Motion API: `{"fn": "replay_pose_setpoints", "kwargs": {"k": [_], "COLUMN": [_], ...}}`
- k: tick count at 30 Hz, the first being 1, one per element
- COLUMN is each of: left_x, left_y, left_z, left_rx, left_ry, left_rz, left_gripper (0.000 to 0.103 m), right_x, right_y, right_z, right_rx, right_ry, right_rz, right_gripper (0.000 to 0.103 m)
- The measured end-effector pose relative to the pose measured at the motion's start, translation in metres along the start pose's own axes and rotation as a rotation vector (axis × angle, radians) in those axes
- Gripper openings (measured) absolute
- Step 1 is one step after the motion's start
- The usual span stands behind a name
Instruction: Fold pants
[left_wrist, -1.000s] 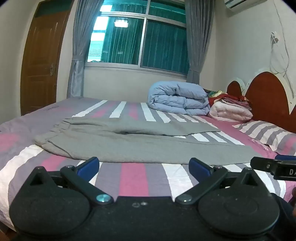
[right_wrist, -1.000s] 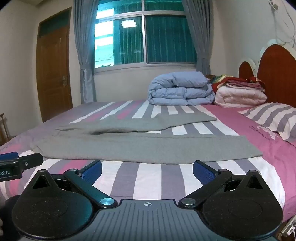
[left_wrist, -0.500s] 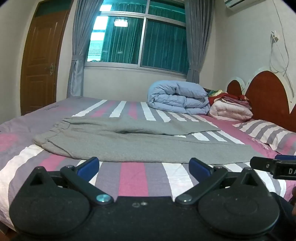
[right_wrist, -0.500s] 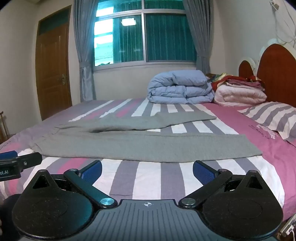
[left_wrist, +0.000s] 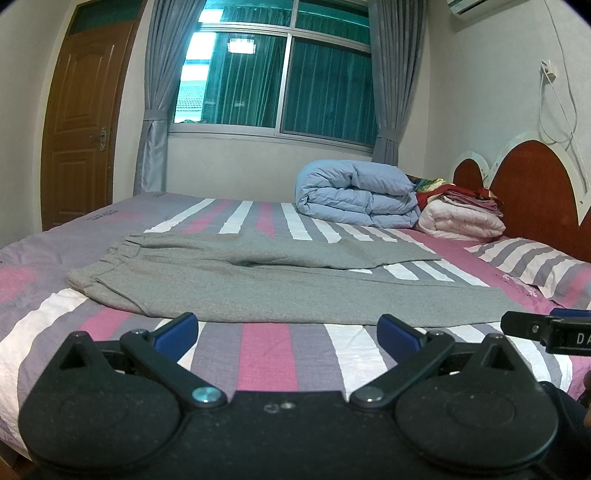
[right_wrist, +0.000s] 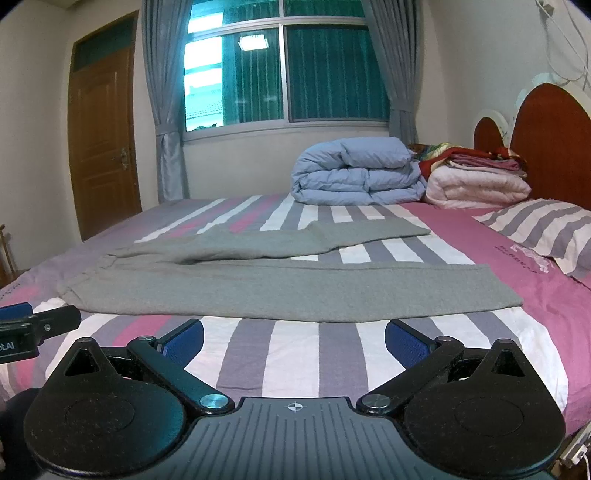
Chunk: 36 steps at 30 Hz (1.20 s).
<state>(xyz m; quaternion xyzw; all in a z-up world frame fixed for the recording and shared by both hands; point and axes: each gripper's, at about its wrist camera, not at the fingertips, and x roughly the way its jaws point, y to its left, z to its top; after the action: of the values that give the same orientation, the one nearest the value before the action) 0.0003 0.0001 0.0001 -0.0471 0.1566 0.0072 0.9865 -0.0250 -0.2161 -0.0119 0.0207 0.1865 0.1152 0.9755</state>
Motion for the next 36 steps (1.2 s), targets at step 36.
{"fn": "replay_pose_setpoints", "kwargs": {"k": [36], "left_x": [0.0001], "left_y": [-0.0003], "left_z": [-0.0001], "left_rx": [0.003], "left_ry": [0.001], "left_rz": [-0.001], "left_gripper": [0.097], "right_x": [-0.0007], "right_y": [-0.0043], "right_z": [-0.0008], "right_rx": [0.013], "right_ry": [-0.002], "right_rz": [-0.005], "right_gripper": [0.103]}}
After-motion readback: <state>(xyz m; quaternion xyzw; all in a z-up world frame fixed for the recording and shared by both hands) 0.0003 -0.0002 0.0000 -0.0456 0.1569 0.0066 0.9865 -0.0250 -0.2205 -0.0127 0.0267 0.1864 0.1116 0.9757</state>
